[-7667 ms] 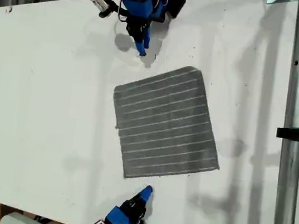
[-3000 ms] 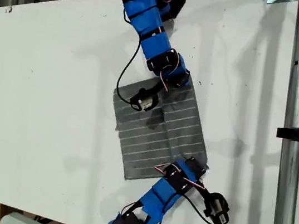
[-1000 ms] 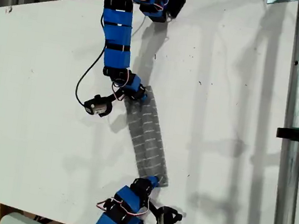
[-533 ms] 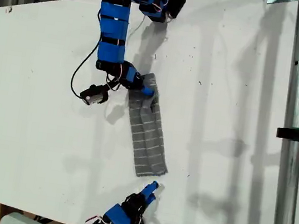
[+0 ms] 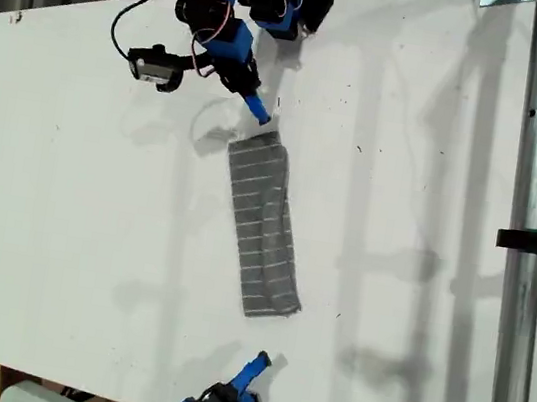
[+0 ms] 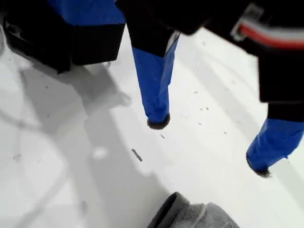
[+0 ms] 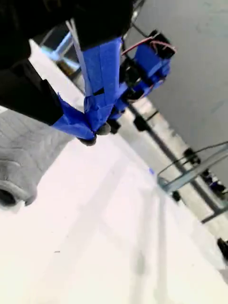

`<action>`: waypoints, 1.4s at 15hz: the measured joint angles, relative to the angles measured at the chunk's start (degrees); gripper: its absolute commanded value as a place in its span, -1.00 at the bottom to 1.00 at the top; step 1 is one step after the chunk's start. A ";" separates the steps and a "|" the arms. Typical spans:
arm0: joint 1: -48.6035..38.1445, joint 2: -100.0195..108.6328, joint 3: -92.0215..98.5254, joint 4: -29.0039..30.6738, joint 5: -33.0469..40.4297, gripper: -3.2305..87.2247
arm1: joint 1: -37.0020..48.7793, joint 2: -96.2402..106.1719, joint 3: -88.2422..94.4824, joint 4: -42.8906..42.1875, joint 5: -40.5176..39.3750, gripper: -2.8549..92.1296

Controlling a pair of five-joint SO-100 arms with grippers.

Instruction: Grasp corners of a towel and fold twice.

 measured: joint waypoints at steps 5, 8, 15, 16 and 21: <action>-0.79 2.46 9.23 1.14 -1.93 -0.99 | 9.14 -7.38 14.68 -30.15 -0.88 -0.01; -0.79 2.46 10.11 2.02 -4.66 -0.99 | 10.28 -30.67 5.45 -39.99 -2.90 -0.08; 0.53 2.46 10.55 5.45 -7.29 -0.99 | 3.08 -48.16 -9.76 -43.86 1.05 -0.94; 0.88 2.46 10.55 5.45 -7.38 -0.99 | 1.76 -49.13 -10.90 -45.00 1.85 -0.94; 1.76 2.46 10.55 5.98 -7.82 -0.99 | -1.93 -37.09 -11.07 -22.50 8.26 -0.95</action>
